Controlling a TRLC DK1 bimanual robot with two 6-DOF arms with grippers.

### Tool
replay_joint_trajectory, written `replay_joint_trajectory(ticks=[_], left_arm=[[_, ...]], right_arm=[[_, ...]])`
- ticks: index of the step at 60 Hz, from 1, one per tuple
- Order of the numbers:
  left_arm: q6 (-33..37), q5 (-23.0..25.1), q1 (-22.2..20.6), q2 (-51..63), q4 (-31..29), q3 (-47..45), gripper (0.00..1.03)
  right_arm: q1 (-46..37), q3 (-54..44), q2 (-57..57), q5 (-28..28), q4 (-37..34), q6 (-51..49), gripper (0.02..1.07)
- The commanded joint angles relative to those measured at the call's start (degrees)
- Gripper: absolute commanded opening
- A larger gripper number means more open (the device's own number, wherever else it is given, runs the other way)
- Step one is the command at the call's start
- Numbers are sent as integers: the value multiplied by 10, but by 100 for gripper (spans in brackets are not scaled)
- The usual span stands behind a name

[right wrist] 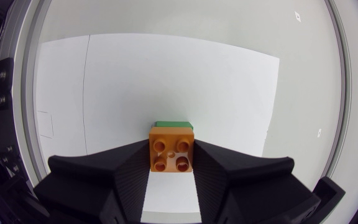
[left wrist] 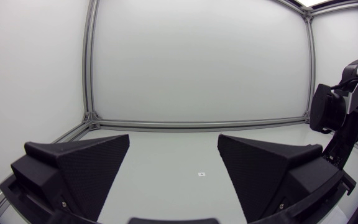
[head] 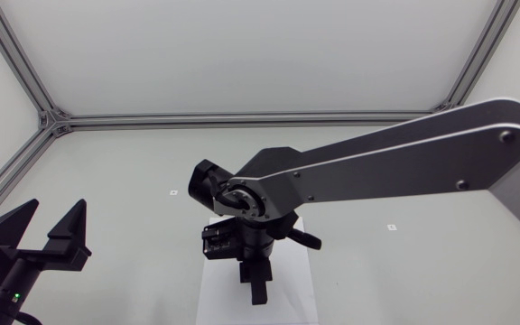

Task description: Pick up the orange 2x2 brick with the right arm and stack it on top of the green 2x2 brick in the center

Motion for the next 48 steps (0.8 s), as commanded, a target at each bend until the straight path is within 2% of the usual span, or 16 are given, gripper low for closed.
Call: replay_joint_trajectory(ticks=[1,20,48], left_arm=[[3,2,0,-2,-6,-23,99],[3,2,0,-2,-6,-23,99],[3,2,0,-2,-6,-23,99]], right_arm=[[10,-5,44,2,-22,-13,30],[1,13,68,-4,-50,-6,30],[-30,-42,49,-18,-8,14,30]])
